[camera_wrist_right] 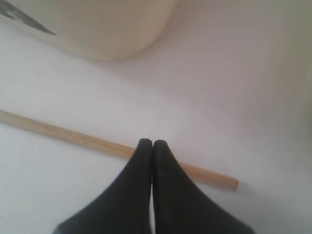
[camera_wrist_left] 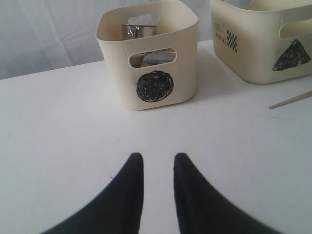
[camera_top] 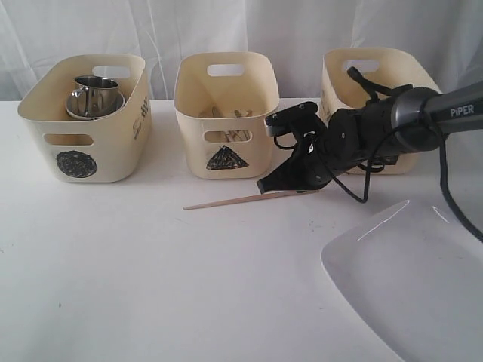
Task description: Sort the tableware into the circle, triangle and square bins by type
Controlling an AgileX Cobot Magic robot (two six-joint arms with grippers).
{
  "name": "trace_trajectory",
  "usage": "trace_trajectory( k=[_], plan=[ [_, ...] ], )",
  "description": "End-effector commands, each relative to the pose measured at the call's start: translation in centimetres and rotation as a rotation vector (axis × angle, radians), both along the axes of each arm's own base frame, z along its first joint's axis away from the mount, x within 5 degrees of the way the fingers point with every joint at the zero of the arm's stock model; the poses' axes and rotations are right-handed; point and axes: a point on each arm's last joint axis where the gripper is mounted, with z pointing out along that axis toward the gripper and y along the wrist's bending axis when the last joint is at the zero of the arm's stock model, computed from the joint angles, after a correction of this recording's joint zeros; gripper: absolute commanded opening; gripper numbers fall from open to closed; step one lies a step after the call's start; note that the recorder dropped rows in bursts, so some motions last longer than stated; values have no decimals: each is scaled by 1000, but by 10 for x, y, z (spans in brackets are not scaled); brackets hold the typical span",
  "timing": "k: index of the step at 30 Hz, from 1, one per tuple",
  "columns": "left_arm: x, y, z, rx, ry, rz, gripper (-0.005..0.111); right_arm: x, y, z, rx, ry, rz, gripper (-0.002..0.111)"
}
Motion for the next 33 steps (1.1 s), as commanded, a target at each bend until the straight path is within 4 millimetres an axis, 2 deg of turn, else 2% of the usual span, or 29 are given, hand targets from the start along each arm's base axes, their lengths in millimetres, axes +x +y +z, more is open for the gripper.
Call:
trace_trajectory(
  k=[1,5,15,28,33],
  plan=[
    [0,0,0,-12,-3,1,28,3,0,-5,5,-23,-9,0],
    [0,0,0,-12,-3,1,28,5,0,-10,4,-27,-10,0],
    [0,0,0,-12,-3,1,28,12,2,-3,13,-67,-12,0],
    [0,0,0,-12,-3,1,28,10,2,-23,-3,-3,-7,0],
    [0,0,0,-12,-3,1,28,4,1,-27,-22,83,8,0]
  ],
)
